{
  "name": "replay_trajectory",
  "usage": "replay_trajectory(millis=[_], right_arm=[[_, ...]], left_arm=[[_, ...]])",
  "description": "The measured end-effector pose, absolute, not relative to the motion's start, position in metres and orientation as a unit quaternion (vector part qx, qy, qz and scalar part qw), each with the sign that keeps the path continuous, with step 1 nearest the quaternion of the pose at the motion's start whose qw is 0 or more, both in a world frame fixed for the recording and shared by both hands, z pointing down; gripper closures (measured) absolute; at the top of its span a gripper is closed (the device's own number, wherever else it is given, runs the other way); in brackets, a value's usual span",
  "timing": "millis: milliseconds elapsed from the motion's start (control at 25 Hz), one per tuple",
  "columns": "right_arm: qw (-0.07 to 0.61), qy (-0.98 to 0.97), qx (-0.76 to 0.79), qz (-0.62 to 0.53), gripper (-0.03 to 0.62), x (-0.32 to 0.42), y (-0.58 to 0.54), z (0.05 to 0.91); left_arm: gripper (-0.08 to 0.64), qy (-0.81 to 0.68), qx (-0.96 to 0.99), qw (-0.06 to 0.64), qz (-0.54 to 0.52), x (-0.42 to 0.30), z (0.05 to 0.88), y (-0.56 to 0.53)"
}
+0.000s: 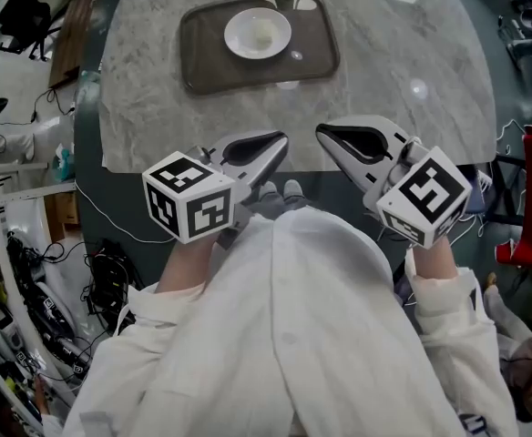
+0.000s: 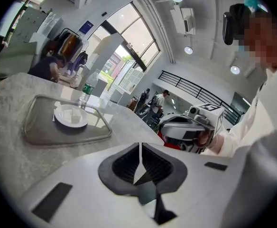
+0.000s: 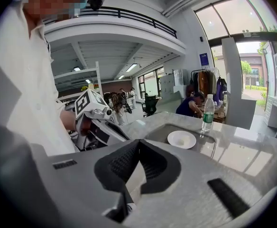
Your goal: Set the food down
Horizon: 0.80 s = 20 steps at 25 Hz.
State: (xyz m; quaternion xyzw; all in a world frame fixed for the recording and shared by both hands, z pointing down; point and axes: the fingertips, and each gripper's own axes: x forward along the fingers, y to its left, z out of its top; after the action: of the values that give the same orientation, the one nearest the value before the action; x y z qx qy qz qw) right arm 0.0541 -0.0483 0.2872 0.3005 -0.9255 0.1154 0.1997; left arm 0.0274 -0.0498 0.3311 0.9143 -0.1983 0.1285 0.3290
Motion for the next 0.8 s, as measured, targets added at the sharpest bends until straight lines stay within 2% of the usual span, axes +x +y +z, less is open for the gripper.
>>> replay_trajectory(millis=[800], right_arm=[[0.175, -0.918, 0.314, 0.167, 0.589, 0.023, -0.034, 0.311]], left_arm=[[0.532, -0.206, 0.908, 0.335, 0.143, 0.013, 0.339, -0.048]])
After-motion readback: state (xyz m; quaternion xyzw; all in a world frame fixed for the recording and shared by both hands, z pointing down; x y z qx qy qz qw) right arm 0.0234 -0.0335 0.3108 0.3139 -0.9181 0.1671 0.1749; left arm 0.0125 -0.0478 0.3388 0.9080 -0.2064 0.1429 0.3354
